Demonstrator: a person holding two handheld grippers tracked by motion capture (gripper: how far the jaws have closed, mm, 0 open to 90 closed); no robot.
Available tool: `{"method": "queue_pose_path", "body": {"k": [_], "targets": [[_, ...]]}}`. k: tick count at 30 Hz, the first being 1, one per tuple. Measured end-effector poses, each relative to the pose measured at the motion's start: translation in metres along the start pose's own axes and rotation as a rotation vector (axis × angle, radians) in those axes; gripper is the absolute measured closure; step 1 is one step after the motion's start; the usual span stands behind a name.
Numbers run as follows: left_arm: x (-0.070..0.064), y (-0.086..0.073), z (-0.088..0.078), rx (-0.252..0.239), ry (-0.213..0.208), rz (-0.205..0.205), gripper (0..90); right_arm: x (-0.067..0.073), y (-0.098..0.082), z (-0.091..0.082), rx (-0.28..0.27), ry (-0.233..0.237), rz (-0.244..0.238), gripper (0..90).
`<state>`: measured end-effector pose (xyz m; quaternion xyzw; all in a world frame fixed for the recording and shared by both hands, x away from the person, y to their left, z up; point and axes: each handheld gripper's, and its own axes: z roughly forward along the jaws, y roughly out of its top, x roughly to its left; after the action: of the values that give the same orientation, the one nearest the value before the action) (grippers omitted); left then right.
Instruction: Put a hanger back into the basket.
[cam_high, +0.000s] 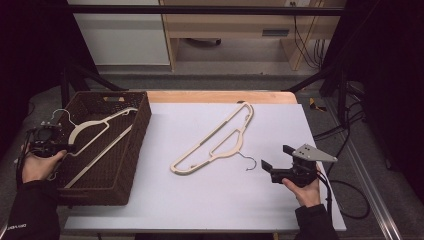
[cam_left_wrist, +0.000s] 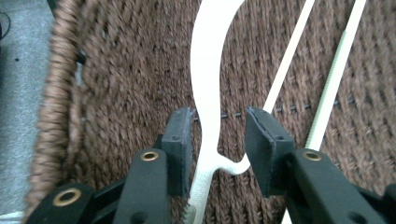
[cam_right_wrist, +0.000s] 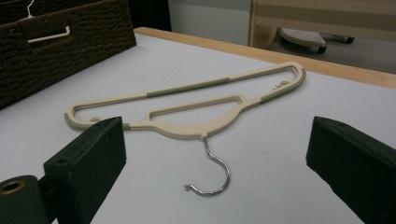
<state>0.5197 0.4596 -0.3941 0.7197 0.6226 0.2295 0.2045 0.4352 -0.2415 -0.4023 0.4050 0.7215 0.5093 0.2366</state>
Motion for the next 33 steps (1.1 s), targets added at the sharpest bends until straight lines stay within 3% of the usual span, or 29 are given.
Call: {"method": "queue_pose_path", "body": {"k": [5,9,15,18,21,22,23,24,25,27,28,33], "targets": [[-0.001,0.001,-0.004,-0.033,-0.019,0.000,57.7,0.000,0.000,0.000,-0.002,-0.001,-0.001,5.3],[-0.003,0.004,-0.014,-0.087,-0.034,-0.001,52.4,-0.001,0.001,-0.002,-0.006,-0.001,0.001,5.2],[-0.015,0.011,-0.041,-0.238,-0.071,0.026,42.2,-0.001,0.002,-0.003,-0.012,-0.004,0.001,5.2],[-0.025,0.014,-0.056,-0.330,-0.127,0.043,35.7,-0.001,0.003,-0.005,-0.014,-0.001,-0.003,5.1],[-0.040,0.016,-0.069,-0.382,-0.177,0.069,29.2,0.000,0.004,-0.005,-0.021,-0.004,0.006,5.1],[-0.050,0.017,-0.076,-0.412,-0.201,0.095,25.3,0.000,0.004,-0.005,-0.022,-0.006,0.007,5.1],[-0.050,0.017,-0.076,-0.412,-0.201,0.095,23.6,0.000,0.004,-0.005,-0.022,-0.006,0.007,5.1],[-0.062,0.017,-0.083,-0.455,-0.235,0.113,21.4,0.000,0.005,-0.006,-0.025,-0.005,0.006,5.1],[-0.062,0.017,-0.083,-0.455,-0.235,0.113,19.4,0.000,0.005,-0.006,-0.025,-0.005,0.006,5.1],[-0.074,0.016,-0.090,-0.499,-0.269,0.123,18.0,0.000,0.005,-0.006,-0.026,-0.004,0.003,5.1],[-0.086,0.015,-0.095,-0.541,-0.304,0.134,15.4,0.000,0.005,-0.006,-0.025,-0.002,0.004,5.1],[-0.113,0.012,-0.104,-0.595,-0.356,0.166,10.1,0.000,0.006,-0.004,-0.023,-0.002,-0.006,5.3]]}}
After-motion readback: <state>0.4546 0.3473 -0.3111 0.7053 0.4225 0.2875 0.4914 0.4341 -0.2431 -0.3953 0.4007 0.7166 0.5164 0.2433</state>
